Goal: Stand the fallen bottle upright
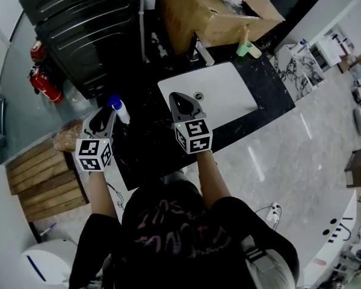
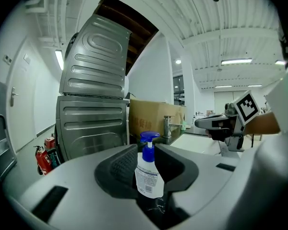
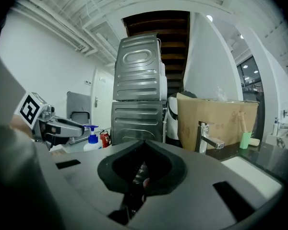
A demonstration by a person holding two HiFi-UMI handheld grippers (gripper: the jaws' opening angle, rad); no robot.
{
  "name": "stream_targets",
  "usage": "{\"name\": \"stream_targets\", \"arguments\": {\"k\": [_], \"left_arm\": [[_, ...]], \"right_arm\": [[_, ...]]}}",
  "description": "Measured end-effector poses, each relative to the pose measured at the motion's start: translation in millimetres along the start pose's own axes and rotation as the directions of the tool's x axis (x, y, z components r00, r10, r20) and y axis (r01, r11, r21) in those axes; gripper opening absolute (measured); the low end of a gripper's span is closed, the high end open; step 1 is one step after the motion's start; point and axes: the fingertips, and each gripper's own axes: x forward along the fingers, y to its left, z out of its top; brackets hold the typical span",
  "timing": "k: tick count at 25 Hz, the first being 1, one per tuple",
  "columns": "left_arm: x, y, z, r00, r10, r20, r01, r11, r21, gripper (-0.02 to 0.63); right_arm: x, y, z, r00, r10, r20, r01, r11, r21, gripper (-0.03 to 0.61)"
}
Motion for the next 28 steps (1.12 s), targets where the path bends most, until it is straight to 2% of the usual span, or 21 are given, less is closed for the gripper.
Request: {"name": "stream_targets", "arguments": {"k": [6,13,19,28], "left_arm": [[-10.3,-2.7,6.0,0.999,0.021,0.024,-0.021,1.000,0.008,0.073],[-22.5,-0.1,14.2,0.997,0.062,0.050,-0.063,0.998,0.022,0.023],[-27.7,-3.2,16.3,0.996,0.080,0.040,-0.081,0.996,0.025,0.017],[-37.7,-2.1,24.2,0.991,0.115,0.067,-0.116,0.993,0.012,0.017]], "right_arm": [[-3.8,8.1,8.3,1.000,0.006,0.010,-0.006,0.999,-0.035,0.014],[-12.6,12.3,17.8,0.999,0.003,0.042,-0.002,1.000,-0.022,0.014],[-23.6,10.9,16.9,0.999,-0.012,0.036,0.013,1.000,-0.025,0.012],[-35.2,11.5,13.2,0.999,-0.016,0.040,0.017,1.000,-0.020,0.012]]}}
